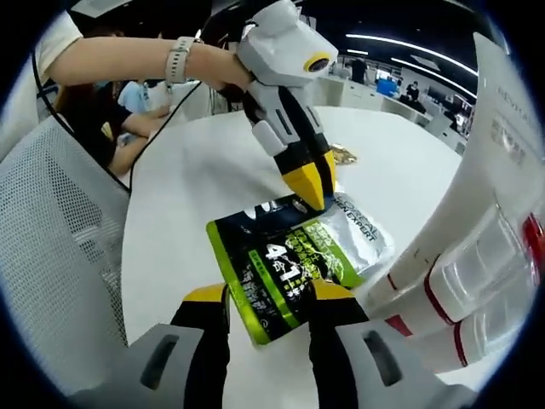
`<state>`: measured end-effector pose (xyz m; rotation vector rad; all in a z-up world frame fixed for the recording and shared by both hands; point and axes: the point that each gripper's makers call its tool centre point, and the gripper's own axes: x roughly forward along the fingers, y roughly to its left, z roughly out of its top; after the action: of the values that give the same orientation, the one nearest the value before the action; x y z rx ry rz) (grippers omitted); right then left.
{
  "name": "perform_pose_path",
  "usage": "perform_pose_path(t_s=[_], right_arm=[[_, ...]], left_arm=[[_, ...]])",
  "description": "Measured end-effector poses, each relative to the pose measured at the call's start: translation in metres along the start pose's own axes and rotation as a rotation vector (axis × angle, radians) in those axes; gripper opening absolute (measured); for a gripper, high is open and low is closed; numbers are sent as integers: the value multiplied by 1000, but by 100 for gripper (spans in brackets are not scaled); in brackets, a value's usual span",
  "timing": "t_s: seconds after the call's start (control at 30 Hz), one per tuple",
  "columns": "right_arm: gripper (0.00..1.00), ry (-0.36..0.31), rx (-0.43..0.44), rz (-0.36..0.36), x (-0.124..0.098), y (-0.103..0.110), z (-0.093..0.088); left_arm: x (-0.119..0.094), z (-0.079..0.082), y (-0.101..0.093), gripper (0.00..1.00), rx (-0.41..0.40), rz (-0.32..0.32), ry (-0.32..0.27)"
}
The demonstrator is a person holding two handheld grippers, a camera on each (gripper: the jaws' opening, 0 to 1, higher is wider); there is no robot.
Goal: Arrange the skincare products in the storage area until every visible bottle or jar stands upright without overlapping.
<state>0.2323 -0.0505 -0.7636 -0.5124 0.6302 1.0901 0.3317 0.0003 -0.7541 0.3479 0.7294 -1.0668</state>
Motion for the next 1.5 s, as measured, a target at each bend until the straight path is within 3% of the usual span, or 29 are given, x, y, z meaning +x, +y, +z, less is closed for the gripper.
perform_pose_path(t_s=[0.93, 1.23, 1.5], right_arm=[[28, -11, 37, -67, 6, -21, 3], [29, -21, 41, -65, -2, -18, 6], [29, -55, 57, -83, -19, -16, 15]], left_arm=[[17, 20, 10, 19, 4, 11, -24], [2, 37, -2, 19, 8, 21, -86], [-17, 44, -10, 20, 21, 77, -107]])
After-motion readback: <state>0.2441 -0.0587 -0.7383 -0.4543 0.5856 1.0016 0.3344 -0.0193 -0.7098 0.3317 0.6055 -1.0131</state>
